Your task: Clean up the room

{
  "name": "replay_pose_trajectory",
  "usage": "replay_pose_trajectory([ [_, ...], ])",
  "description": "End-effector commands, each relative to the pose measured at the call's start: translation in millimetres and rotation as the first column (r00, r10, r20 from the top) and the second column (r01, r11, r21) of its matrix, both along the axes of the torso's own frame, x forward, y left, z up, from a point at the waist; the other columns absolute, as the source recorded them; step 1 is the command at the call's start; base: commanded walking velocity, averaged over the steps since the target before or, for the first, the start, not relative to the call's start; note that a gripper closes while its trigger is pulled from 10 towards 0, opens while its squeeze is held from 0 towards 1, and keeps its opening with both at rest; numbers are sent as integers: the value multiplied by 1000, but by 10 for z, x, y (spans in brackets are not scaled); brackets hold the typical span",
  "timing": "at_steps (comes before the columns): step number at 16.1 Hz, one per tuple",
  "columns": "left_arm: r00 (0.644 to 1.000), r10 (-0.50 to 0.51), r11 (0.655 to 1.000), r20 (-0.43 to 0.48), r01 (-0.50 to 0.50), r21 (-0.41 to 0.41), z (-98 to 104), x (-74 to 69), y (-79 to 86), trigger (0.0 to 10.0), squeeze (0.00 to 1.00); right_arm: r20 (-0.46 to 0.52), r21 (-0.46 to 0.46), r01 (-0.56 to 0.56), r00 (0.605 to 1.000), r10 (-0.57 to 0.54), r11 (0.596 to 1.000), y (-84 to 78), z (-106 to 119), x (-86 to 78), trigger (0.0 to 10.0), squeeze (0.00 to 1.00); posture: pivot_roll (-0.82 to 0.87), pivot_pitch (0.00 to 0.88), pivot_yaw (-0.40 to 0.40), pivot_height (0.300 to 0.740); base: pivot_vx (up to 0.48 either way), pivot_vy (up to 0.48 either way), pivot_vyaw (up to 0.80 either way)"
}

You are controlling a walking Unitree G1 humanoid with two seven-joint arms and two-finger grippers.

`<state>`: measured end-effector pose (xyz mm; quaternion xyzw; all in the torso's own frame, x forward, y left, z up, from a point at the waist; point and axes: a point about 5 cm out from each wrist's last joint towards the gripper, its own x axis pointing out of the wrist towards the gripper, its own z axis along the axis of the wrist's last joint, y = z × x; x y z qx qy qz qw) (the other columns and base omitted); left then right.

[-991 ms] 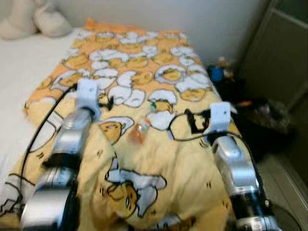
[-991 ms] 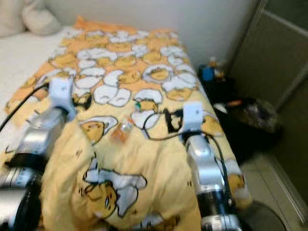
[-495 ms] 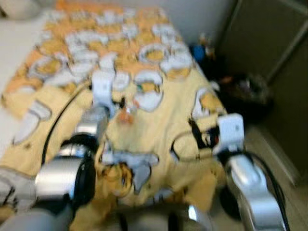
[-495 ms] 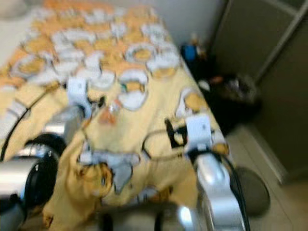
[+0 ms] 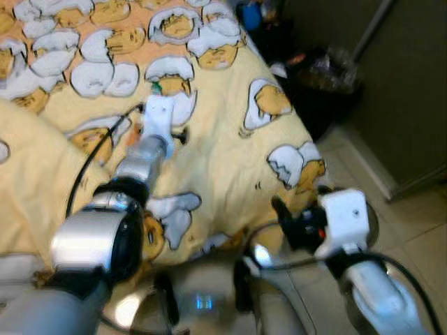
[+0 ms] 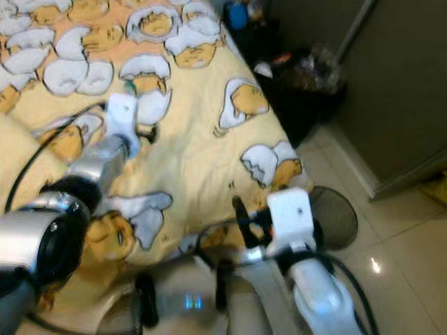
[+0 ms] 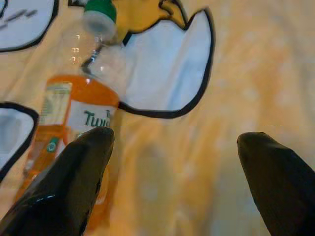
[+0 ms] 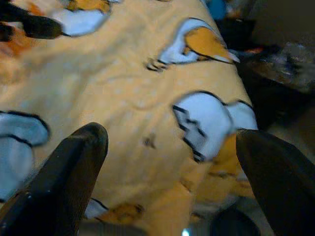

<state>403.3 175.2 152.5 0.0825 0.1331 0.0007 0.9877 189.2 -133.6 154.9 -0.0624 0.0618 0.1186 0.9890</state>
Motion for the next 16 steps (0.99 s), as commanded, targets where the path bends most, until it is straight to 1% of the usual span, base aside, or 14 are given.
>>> replay_pose_trajectory([
  [1,1000,3,1000,14,-4,27,29,15,-46,10000,0,-27,4,8,1000,-8,1000,-22,10,-95,10000,0,-541,380,-82,740,0,0,0],
  [2,999,21,999,28,-22,25,57,22,-15,10000,0,-36,2,10,999,-10,1000,-28,15,-114,10000,0,-541,383,-93,740,0,0,0],
  [4,994,67,997,91,-70,36,185,50,94,10000,0,-93,-12,-4,996,3,1000,-55,4,-202,10000,0,-526,403,-117,740,0,0,0],
  [6,992,89,990,89,-98,103,172,35,175,10000,0,-120,-17,-16,993,14,1000,-57,-10,-235,10000,0,-532,412,-123,740,0,0,0],
  [7,990,104,988,98,-115,106,182,33,205,10000,0,-125,-19,-16,992,14,1000,-58,-11,-245,10000,0,-540,415,-126,740,0,0,0],
  [8,982,128,983,139,-144,111,250,44,244,10000,0,-129,-19,-13,992,11,1000,-62,6,-273,10000,0,-547,414,-133,740,0,0,0],
  [9,971,142,971,190,-174,165,338,55,288,10000,0,-134,-21,-16,991,13,1000,-65,21,-295,10000,0,-551,418,-138,740,0,0,0],
  [10,966,150,965,209,-189,182,375,59,312,10000,0,-140,-24,-18,990,15,1000,-67,19,-303,10000,0,-552,419,-141,740,0,0,0],
  [11,957,171,962,233,-213,171,430,63,357,10000,0,-150,-29,-21,989,16,999,-75,8,-319,10000,0,-549,423,-142,740,0,0,0],
  [12,949,192,965,252,-230,128,490,69,401,10000,0,-163,-34,-21,986,15,999,-90,1,-339,10000,0,-546,421,-144,740,0,0,0],
  [13,949,191,965,252,-228,127,495,70,399,10000,0,-164,-34,-21,986,15,999,-92,4,-341,10000,0,-545,421,-145,740,0,0,0],
  [14,957,172,979,233,-193,69,500,84,359,10000,0,-170,-34,-26,985,20,999,-91,0,-338,10000,0,-538,421,-149,740,0,0,0],
  [15,963,152,986,224,-163,35,515,98,321,10000,0,-181,-34,-33,983,26,999,-85,-16,-337,10000,0,-532,423,-151,740,0,0,0],
  [16,962,143,987,232,-155,37,547,107,311,10000,0,-189,-36,-39,982,31,999,-80,-24,-339,10000,0,-531,423,-151,740,0,0,0],
])
